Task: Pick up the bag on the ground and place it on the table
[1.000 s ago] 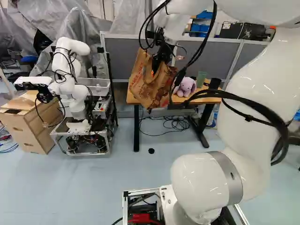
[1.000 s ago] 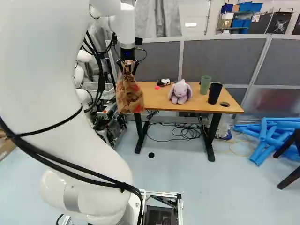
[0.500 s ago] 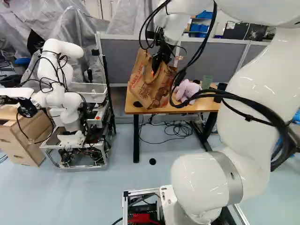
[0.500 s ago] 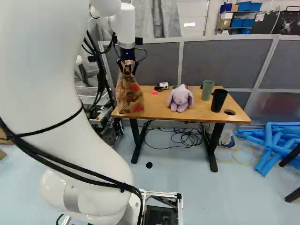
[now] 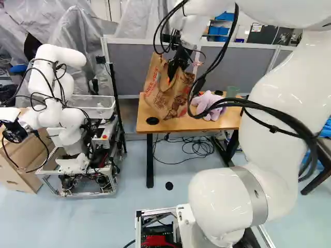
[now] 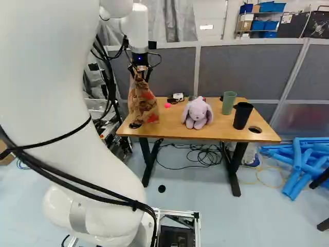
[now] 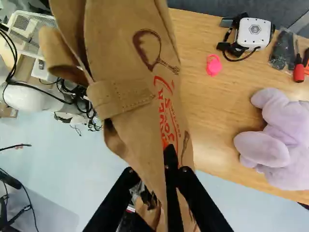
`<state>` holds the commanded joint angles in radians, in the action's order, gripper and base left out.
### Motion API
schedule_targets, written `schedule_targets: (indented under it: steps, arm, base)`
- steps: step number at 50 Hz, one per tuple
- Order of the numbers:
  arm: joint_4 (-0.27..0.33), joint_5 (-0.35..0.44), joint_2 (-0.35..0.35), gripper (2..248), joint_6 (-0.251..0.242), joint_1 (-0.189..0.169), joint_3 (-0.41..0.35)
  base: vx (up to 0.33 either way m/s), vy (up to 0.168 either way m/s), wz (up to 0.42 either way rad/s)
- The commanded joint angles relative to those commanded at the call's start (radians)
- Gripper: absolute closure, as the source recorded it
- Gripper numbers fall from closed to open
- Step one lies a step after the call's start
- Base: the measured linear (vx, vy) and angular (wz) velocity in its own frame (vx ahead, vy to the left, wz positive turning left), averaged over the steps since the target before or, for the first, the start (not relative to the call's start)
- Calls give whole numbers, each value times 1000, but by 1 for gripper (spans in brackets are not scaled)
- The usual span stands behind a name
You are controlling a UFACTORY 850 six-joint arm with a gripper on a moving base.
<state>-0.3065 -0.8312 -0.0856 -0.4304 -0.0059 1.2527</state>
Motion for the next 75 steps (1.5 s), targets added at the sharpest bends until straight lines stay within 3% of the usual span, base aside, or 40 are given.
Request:
schedule_targets:
  steps: [14, 57, 75]
  arm:
    - [0, 0, -17, 227, 0, 0, 7]
    - [0, 0, -295, 227, 0, 0, 212]
    - [0, 0, -339, 227, 0, 0, 259]
  base:
    - [0, 0, 0]
    - [0, 0, 0]
    - [0, 0, 0]
